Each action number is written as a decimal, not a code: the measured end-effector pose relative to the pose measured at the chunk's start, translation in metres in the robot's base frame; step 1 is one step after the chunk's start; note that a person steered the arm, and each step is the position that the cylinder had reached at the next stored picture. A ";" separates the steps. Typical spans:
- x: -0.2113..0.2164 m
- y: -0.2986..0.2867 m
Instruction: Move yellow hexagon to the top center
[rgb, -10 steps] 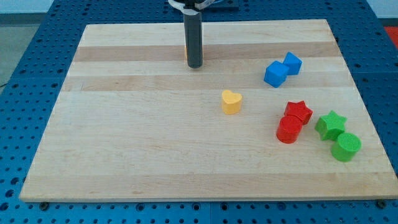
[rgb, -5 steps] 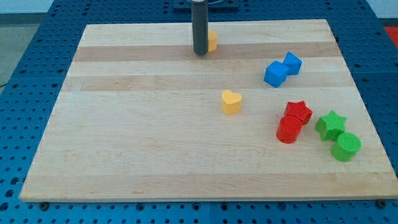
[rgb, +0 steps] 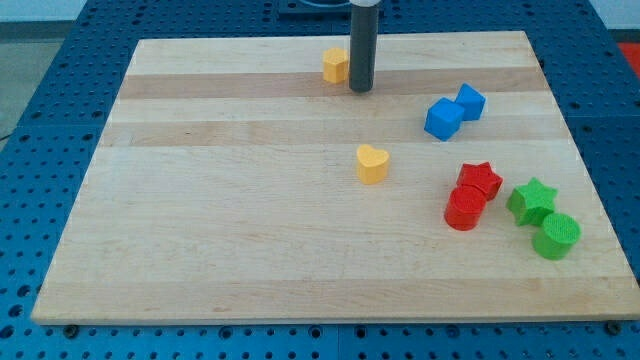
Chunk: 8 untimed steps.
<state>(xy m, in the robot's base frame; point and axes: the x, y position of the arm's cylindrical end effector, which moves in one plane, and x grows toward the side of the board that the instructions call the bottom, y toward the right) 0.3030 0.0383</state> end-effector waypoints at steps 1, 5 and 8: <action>0.000 -0.004; -0.026 -0.010; -0.029 -0.021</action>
